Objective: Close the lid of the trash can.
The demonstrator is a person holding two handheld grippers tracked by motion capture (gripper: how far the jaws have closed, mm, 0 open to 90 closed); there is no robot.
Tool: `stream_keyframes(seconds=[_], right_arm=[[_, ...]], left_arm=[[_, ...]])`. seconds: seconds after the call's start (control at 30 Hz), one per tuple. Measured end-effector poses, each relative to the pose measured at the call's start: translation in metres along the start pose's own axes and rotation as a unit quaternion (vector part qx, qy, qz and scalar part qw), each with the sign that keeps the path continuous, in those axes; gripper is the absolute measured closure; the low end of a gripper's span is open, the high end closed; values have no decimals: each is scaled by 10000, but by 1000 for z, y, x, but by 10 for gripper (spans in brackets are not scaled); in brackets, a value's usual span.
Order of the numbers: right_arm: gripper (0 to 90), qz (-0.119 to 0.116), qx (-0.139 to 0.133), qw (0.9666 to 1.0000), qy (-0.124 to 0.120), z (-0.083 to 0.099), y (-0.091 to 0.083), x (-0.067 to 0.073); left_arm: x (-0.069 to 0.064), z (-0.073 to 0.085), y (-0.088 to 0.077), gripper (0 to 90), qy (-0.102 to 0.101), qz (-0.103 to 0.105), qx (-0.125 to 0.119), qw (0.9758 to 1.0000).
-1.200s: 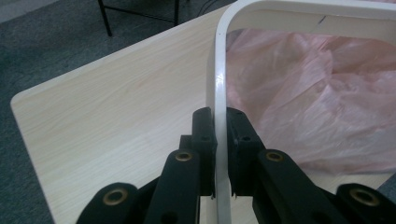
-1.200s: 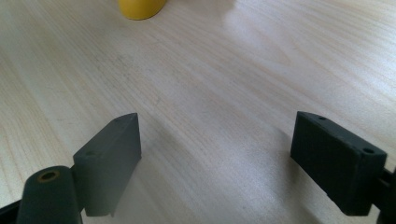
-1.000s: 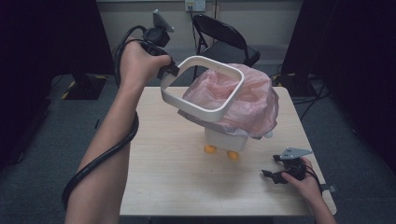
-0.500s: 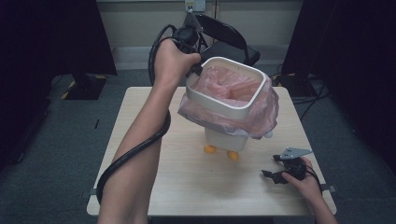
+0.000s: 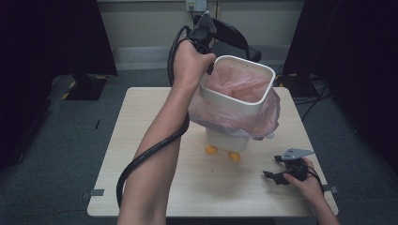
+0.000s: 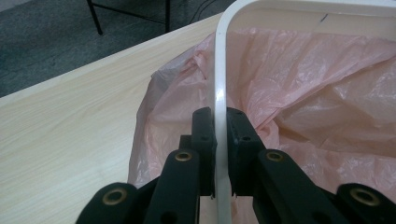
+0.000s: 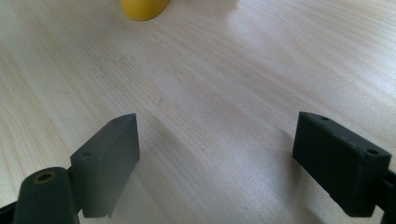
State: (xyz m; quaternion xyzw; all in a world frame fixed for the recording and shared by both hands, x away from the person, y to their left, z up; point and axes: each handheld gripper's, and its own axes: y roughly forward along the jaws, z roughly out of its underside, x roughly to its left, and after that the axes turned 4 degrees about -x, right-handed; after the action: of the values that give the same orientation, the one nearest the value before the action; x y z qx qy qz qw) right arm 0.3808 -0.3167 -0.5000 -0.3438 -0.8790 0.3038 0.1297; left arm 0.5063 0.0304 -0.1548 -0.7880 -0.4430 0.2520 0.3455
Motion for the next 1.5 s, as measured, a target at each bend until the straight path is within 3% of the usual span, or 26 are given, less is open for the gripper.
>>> stream_keyframes(seconds=[0.2, 0.4, 0.53, 0.6, 0.7, 0.73, 0.87, 1.03, 1.13, 1.2, 1.37, 1.5], right_arm=[[142, 14, 6, 10000, -13, 0, 0, 0], [142, 25, 14, 10000, -34, 0, 0, 1], [142, 14, 9, 10000, -26, 0, 0, 0], [142, 3, 5, 10000, -15, 0, 0, 0], [142, -13, 0, 10000, -6, 0, 0, 0], [142, -18, -2, 10000, -3, 0, 0, 0], [142, -23, -10, 10000, 15, 0, 0, -1], [142, -44, -24, 10000, 39, 0, 0, -1], [142, -61, -34, 10000, 47, 0, 0, -2], [142, -66, -35, 10000, 56, 0, 0, -2], [142, -98, -42, 9999, 87, 0, 0, -3], [142, -117, -52, 9999, 116, 0, 0, -4]], left_arm=[[-2, 3, 1, 818, -49, -38, -18, 10000], [1, 5, 4, 715, 35, 136, -144, 9998], [7, 2, 4, 597, 162, 71, -387, 9991], [9, 0, 4, 595, 156, 79, -450, 9988], [11, -2, 8, 615, 187, 143, -430, 9988], [11, -3, 8, 659, 195, 148, -426, 9988], [11, -9, 13, 652, 289, 163, -593, 9977], [10, -15, 20, 695, 372, 189, -464, 9981], [9, -17, 25, 786, 283, 239, -386, 9986], [6, -19, 26, 833, 260, 142, -334, 9990], [1, -22, 23, 839, 148, -56, -242, 9996], [1, -23, 17, 837, -75, -136, -162, 9997]])
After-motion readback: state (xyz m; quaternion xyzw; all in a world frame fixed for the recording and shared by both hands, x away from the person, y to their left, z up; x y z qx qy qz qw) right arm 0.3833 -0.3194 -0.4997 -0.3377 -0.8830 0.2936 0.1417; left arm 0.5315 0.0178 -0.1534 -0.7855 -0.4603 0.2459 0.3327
